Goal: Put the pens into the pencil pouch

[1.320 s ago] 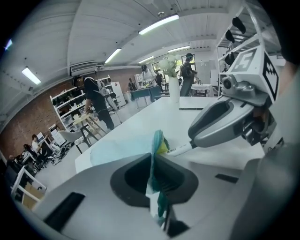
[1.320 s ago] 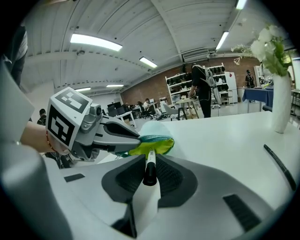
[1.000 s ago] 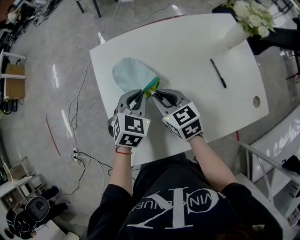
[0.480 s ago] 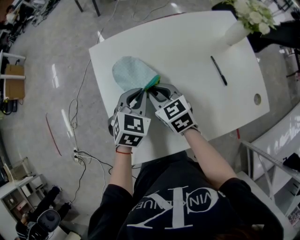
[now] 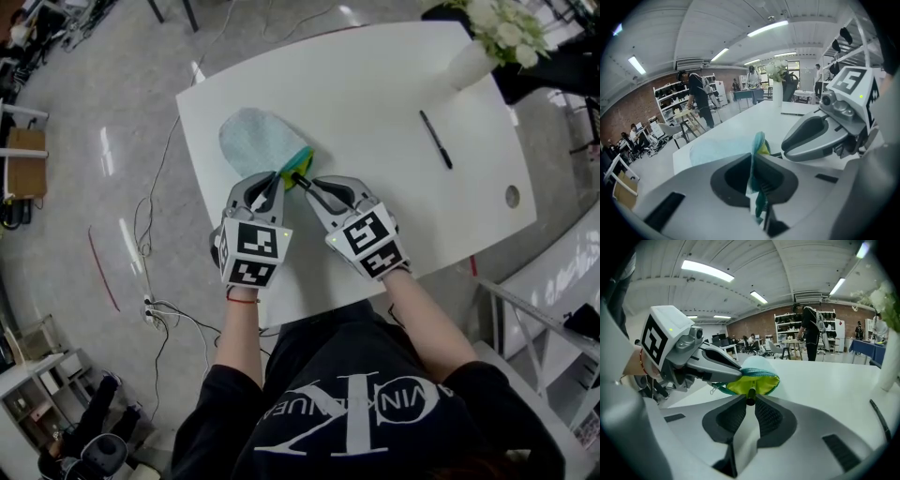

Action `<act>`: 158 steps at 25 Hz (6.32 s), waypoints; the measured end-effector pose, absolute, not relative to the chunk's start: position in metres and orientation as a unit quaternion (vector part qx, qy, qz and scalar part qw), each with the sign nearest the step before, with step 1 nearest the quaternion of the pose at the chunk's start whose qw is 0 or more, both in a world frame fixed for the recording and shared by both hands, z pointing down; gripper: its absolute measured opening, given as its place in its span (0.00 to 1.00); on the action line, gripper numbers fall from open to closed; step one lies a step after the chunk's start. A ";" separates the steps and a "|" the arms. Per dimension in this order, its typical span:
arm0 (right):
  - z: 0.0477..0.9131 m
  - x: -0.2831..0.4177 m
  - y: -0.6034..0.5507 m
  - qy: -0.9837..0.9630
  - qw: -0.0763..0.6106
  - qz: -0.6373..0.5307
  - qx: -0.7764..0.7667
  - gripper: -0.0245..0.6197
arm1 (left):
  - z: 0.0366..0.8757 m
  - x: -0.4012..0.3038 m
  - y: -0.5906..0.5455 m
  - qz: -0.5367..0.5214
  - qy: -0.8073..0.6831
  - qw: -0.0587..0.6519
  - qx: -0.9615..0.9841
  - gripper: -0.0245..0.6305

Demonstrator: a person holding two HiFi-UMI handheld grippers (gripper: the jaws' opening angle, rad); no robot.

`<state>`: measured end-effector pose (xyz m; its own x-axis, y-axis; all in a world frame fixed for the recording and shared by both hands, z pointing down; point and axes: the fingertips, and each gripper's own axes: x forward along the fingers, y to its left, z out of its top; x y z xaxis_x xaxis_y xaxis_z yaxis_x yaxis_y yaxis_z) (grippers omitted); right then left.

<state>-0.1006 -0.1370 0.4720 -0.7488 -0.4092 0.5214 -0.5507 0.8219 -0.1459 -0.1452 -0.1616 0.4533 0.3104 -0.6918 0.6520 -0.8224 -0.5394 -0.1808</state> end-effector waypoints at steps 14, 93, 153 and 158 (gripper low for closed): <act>0.483 -0.111 -0.140 -0.920 0.260 0.146 0.255 0.05 | 0.451 -0.140 -0.158 0.352 -0.461 0.089 0.809 0.06; 0.525 0.185 -0.234 -0.778 0.343 0.208 0.484 0.15 | 0.465 -0.141 -0.167 0.377 -0.460 0.112 0.796 0.06; 0.496 -0.095 -0.174 -0.895 0.332 0.183 0.234 0.15 | 0.458 -0.123 -0.165 0.345 -0.464 0.120 0.807 0.06; 0.495 -0.093 -0.179 -0.899 0.309 0.190 0.247 0.16 | 0.458 -0.122 -0.167 0.343 -0.466 0.123 0.806 0.06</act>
<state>-0.0931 -0.1789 0.4953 -0.6878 -0.3265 0.6483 -0.5605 0.8064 -0.1885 -0.1223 -0.1672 0.4582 0.3301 -0.6666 0.6683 -0.8360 -0.5352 -0.1209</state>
